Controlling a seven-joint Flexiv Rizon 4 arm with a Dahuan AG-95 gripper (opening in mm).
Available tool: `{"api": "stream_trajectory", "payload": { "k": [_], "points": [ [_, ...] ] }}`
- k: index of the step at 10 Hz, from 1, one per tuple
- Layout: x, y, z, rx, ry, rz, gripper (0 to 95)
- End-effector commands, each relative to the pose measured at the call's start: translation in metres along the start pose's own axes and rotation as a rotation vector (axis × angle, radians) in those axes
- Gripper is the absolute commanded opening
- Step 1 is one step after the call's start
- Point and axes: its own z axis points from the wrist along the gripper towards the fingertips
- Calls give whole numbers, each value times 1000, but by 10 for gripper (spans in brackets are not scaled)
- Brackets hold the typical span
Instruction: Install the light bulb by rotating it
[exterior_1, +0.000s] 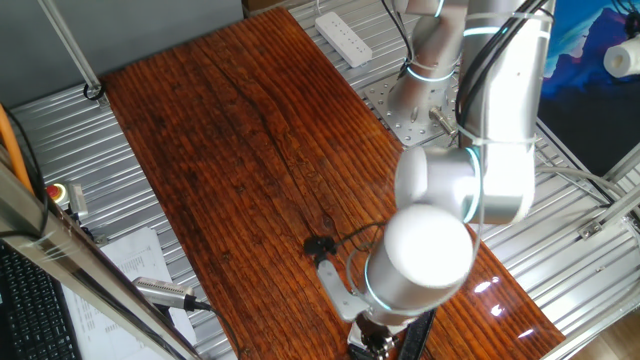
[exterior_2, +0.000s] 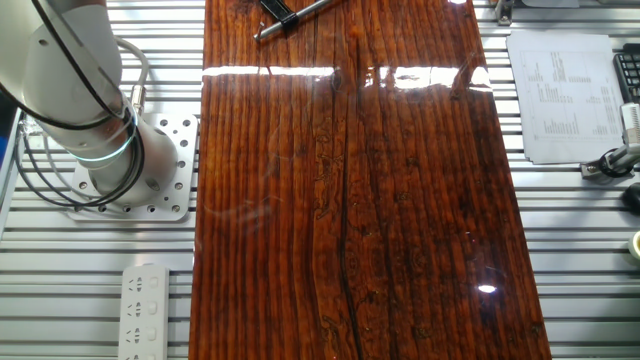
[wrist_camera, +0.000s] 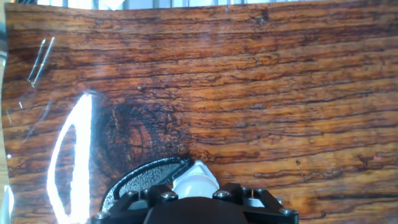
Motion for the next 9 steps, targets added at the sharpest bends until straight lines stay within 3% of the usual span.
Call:
{"api": "stream_trajectory", "payload": {
  "k": [1,4,6,7,9],
  "points": [
    [-2,1,-1,-5,6,-16,570],
    [-7,2,-24,-39,52,-156,570],
    [-10,3,-37,-95,85,-317,570],
    [-11,4,-43,-107,102,-505,570],
    [-11,7,-48,-127,107,-765,570]
  ]
}}
